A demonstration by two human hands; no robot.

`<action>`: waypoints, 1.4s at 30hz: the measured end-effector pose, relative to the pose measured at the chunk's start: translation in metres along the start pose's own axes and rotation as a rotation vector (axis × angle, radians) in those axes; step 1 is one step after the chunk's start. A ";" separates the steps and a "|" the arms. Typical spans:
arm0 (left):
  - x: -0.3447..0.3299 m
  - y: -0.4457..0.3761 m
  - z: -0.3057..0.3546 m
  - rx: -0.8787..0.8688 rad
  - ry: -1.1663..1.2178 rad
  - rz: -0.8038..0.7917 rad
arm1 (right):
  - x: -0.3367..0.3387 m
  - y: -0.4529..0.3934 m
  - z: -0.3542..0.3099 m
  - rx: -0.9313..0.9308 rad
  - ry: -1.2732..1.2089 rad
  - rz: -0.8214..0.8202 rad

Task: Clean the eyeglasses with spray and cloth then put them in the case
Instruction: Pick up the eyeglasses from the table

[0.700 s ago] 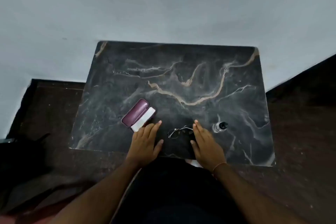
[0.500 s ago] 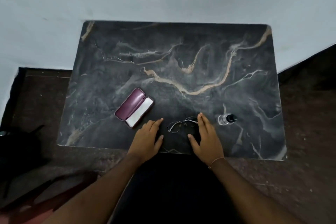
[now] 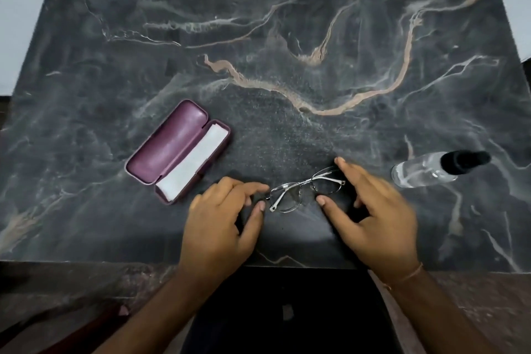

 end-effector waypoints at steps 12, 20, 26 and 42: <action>0.001 0.006 0.002 -0.103 0.051 0.112 | 0.005 0.001 -0.008 0.055 0.038 0.038; 0.004 0.009 0.001 -0.140 0.113 0.163 | 0.004 0.005 -0.012 0.106 0.011 0.054; 0.005 0.008 -0.001 -0.151 0.161 0.160 | 0.010 0.009 -0.016 0.130 -0.043 0.100; 0.014 -0.003 0.025 -0.197 0.541 0.116 | 0.027 0.013 -0.033 0.281 -0.153 0.283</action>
Point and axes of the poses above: each hand's wrist, its own y-axis away from the middle knuckle, its own x-axis out of the back of the hand, z = x × y, the point moved 9 cm from there along -y, towards the middle knuckle, and after that the axes turned 10 degrees about x, right-handed, at the moved point
